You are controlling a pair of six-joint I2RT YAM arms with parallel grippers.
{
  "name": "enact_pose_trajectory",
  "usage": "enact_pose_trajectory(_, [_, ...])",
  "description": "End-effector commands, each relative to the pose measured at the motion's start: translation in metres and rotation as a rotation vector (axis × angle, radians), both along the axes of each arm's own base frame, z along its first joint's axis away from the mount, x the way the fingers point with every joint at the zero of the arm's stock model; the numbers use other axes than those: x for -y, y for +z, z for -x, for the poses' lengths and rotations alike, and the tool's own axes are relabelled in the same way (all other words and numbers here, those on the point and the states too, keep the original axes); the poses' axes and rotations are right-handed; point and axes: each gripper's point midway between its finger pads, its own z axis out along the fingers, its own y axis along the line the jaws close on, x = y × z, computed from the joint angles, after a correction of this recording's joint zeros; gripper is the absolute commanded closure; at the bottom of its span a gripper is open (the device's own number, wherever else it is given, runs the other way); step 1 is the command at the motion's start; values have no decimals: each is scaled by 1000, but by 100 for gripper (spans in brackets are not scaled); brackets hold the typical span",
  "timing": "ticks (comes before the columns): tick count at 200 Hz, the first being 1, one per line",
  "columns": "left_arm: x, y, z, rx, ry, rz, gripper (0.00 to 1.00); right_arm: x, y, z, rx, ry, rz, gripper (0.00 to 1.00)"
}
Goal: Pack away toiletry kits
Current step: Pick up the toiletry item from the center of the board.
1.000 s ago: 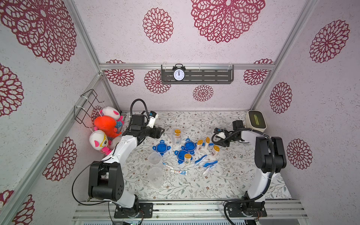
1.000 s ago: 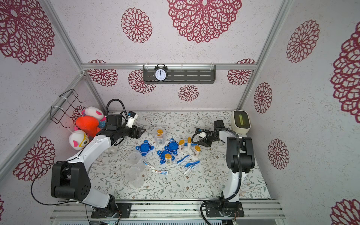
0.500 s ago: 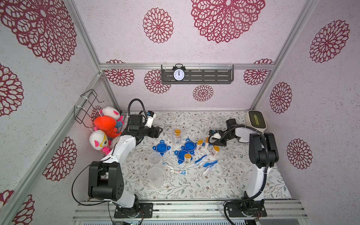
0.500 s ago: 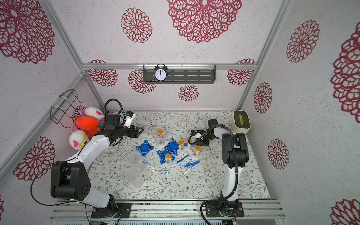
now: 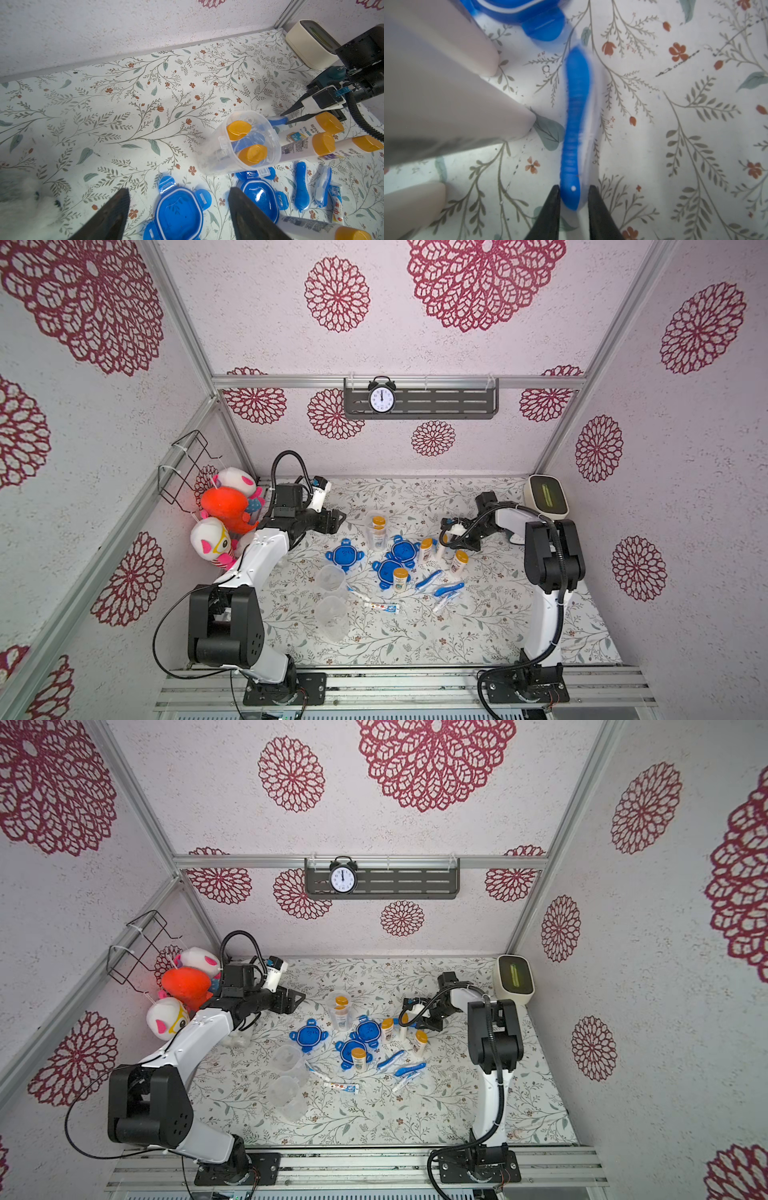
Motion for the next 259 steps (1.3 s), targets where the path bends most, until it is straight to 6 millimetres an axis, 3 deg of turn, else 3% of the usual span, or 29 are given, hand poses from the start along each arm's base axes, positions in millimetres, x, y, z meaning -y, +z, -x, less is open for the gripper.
enact_pose_trajectory(1, [-2, 6, -2, 20, 5, 15, 22, -1, -1, 7, -28, 18, 4, 78])
enact_pose_trajectory(62, [-5, 7, 0, 22, 13, 15, 22, 13, 8, 9, -15, -56, -25, 78])
enact_pose_trajectory(90, [-6, 6, -2, 22, 15, 15, 22, 8, 22, 1, -17, -140, -96, 58])
enact_pose_trajectory(132, [-5, 5, -4, 17, 12, 25, 22, 1, 29, -8, -76, -238, -129, 45])
enact_pose_trajectory(259, [-11, 8, -5, 19, 18, 60, 22, -13, 23, -13, -148, -388, -59, 46])
